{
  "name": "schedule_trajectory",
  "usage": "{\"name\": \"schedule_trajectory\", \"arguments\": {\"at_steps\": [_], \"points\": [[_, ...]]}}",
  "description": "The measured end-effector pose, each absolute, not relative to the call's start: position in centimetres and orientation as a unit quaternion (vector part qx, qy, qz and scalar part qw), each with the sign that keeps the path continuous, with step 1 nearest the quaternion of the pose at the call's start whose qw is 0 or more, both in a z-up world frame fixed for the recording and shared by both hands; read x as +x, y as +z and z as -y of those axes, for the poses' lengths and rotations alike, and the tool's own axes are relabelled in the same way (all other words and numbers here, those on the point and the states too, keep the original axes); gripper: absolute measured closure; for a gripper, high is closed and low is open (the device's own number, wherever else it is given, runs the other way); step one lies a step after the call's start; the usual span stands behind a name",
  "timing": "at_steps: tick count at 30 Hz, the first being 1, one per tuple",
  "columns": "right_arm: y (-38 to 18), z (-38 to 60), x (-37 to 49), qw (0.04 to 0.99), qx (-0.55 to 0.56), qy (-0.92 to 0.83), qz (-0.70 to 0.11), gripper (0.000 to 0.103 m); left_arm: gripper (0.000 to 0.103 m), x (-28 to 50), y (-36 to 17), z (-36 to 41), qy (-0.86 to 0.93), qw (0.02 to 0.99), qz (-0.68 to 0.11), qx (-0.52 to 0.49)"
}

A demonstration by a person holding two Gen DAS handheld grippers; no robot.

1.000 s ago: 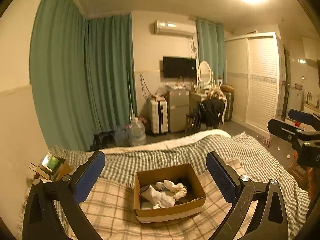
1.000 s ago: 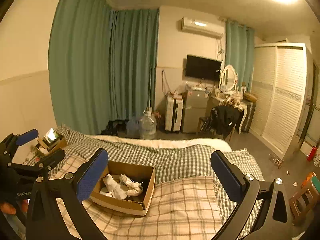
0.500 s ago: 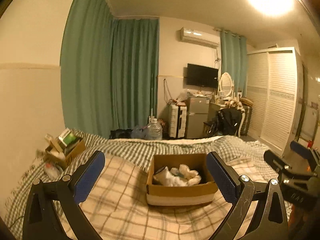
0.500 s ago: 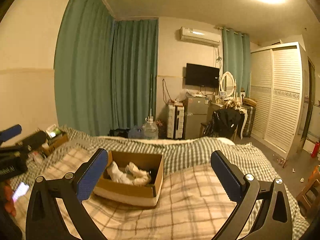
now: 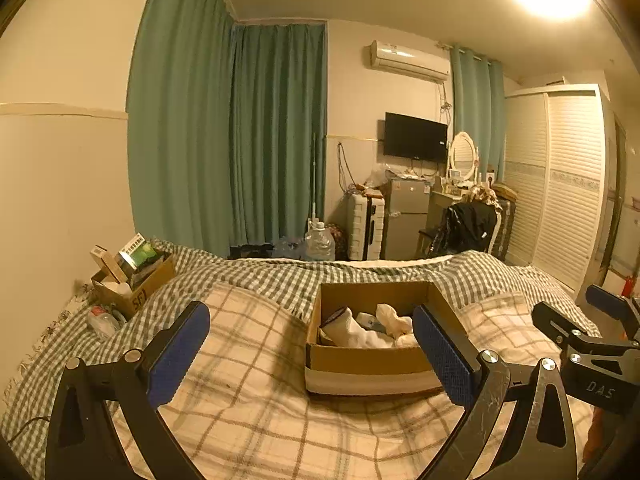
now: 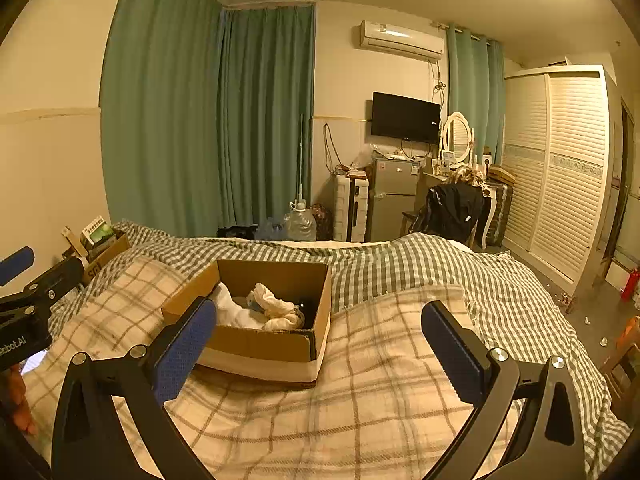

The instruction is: Organize objects

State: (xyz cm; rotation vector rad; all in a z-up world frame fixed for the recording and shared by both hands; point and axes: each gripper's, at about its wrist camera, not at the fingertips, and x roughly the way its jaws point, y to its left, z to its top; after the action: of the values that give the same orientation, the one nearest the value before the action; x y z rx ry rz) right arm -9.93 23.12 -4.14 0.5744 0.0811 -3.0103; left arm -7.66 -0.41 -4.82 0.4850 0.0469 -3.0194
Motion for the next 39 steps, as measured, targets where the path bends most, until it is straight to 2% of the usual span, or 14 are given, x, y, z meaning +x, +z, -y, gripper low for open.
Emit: {"name": "schedule_trajectory", "arguments": {"at_steps": [39], "points": [[-4.68, -22.77, -9.98, 0.034, 0.195, -0.980, -0.028, 0.000, 0.000, -8.05, -5.41, -0.11, -0.984, 0.033, -0.005, 0.177]]}}
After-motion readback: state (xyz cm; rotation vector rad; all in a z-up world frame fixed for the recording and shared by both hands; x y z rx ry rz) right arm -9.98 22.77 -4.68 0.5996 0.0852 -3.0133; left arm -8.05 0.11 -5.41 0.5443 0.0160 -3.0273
